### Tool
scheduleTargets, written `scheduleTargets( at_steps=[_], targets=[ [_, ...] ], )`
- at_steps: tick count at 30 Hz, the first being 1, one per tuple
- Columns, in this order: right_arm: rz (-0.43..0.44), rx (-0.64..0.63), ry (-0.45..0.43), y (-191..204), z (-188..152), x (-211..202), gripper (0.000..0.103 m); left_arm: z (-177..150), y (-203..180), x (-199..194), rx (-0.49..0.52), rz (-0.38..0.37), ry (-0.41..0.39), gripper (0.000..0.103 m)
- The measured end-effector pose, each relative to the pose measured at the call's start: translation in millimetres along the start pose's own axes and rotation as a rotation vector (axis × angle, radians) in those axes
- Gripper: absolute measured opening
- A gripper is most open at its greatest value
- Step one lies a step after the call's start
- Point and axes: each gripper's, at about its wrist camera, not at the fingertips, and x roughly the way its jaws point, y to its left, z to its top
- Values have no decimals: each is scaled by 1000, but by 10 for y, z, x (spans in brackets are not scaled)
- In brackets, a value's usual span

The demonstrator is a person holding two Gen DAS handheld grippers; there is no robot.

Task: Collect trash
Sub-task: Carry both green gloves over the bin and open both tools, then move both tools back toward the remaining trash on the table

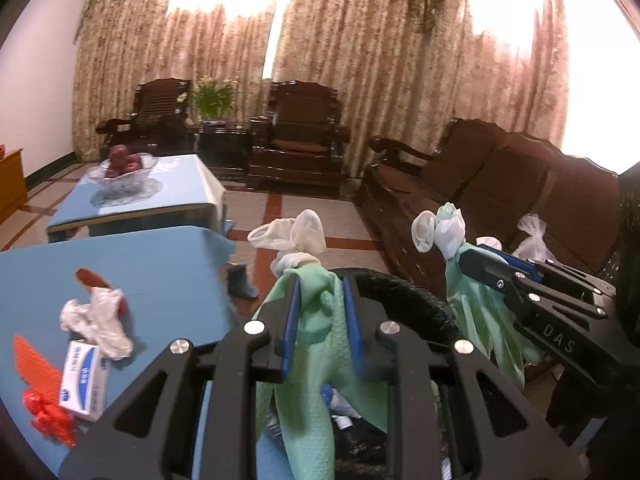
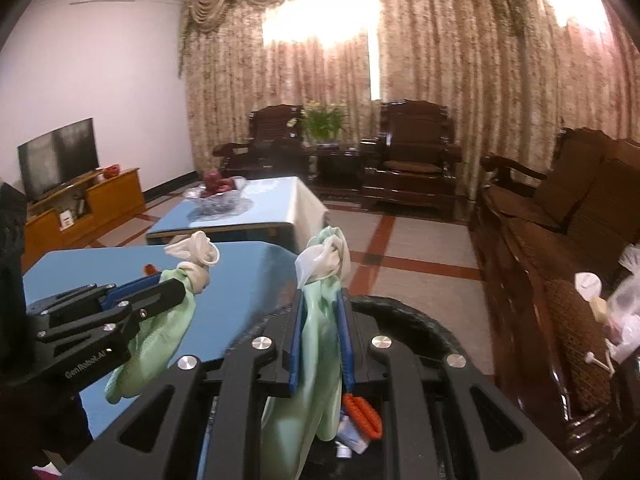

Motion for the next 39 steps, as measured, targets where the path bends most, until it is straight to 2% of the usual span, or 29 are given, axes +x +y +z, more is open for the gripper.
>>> scheduleTargets(
  at_steps=[10, 14, 16, 17, 18, 19, 21, 24, 27, 33, 39],
  targets=[
    [-55, 31, 62, -464, -213, 327, 16, -113, -228, 603, 11, -58, 72, 21],
    [-81, 34, 90, -564, -306, 433, 24, -143, -262, 818, 0, -82, 115, 27],
    [-94, 39, 92, -605, -339, 426, 39, -133, -265, 842, -2, -86, 114, 44],
    [-102, 40, 92, -590, -356, 410, 58, -121, -246, 831, -1, -82, 106, 54],
    [-115, 40, 84, -599, -358, 389, 70, -112, -221, 801, 2, -73, 93, 61],
    [-122, 39, 76, -596, -375, 370, 75, -104, -200, 780, 3, -68, 87, 64],
    [-139, 38, 53, -570, -368, 311, 97, -80, -117, 722, -2, -42, 78, 77],
    [-127, 47, 37, -516, -347, 266, 97, -52, 4, 601, -23, -10, 60, 86],
    [-113, 49, 39, -402, -302, 278, 97, -58, 228, 409, -36, 54, 44, 90],
    [-32, 29, 28, 14, -250, 288, 97, -127, 649, -21, -58, 175, 29, 91],
    [65, -5, 34, 614, -241, 429, 97, -305, 1172, -523, -80, 339, 11, 91]
  ],
)
